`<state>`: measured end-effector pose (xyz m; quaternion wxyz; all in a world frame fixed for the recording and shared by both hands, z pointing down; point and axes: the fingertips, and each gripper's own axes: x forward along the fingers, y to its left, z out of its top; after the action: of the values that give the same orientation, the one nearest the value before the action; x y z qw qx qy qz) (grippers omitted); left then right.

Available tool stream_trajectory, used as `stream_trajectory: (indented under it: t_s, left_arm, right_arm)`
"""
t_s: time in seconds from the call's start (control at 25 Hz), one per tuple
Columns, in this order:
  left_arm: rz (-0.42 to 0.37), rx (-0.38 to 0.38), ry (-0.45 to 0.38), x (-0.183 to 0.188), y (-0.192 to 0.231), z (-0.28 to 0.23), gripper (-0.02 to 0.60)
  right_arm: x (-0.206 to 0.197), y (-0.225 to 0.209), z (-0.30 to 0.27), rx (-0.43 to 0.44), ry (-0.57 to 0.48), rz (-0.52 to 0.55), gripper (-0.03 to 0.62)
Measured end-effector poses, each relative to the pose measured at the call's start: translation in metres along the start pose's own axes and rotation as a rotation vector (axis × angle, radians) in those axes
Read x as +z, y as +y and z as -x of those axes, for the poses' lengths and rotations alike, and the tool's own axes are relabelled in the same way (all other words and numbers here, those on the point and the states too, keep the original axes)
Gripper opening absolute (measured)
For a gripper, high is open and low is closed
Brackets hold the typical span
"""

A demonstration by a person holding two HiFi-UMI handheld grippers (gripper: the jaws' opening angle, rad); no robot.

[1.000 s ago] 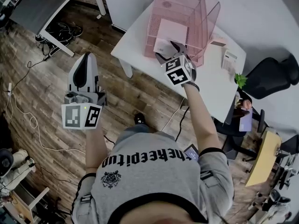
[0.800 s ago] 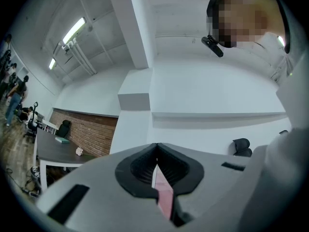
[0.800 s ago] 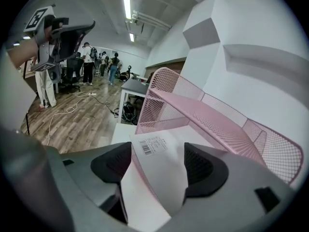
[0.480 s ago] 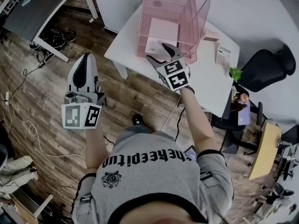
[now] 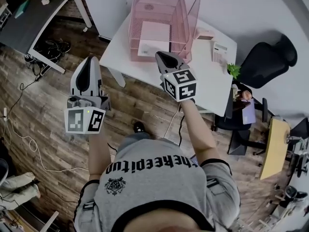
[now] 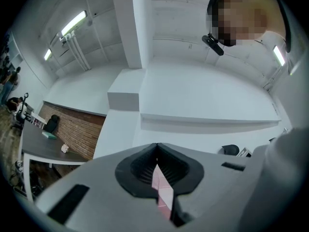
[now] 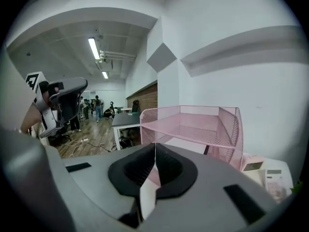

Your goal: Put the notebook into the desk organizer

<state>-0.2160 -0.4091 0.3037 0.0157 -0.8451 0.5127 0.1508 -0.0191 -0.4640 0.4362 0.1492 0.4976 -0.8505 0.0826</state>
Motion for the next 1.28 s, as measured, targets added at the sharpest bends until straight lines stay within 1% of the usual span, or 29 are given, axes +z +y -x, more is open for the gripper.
stream_trajectory:
  t_s: [0.04,0.32,0.56,0.8,1.0,1.28]
  left_arm:
    - [0.0,-0.005,-0.002,0.0,-0.003,-0.001,0.005]
    - [0.006,-0.034,-0.006,0.001,-0.026,-0.003,0.005]
    - [0.015,-0.065,-0.016,0.005,-0.052,-0.004,0.005]
    - [0.013,-0.091,-0.015,0.008,-0.074,-0.001,0.005]
    - [0.009,-0.105,-0.018,0.013,-0.092,0.005,0.005]
    - [0.003,-0.124,-0.021,0.018,-0.117,0.013,0.005]
  right_arm:
    - [0.001,-0.002,0.005,-0.008,-0.013,-0.005,0.002]
    - [0.01,-0.01,0.042,-0.067,-0.113,-0.061,0.002]
    - [0.024,-0.013,0.08,-0.122,-0.186,-0.025,0.002]
    - [0.036,-0.018,0.116,-0.174,-0.248,-0.029,0.002]
    - [0.043,-0.021,0.148,-0.207,-0.289,-0.032,0.003]
    - [0.051,-0.023,0.19,-0.257,-0.325,-0.003,0.002]
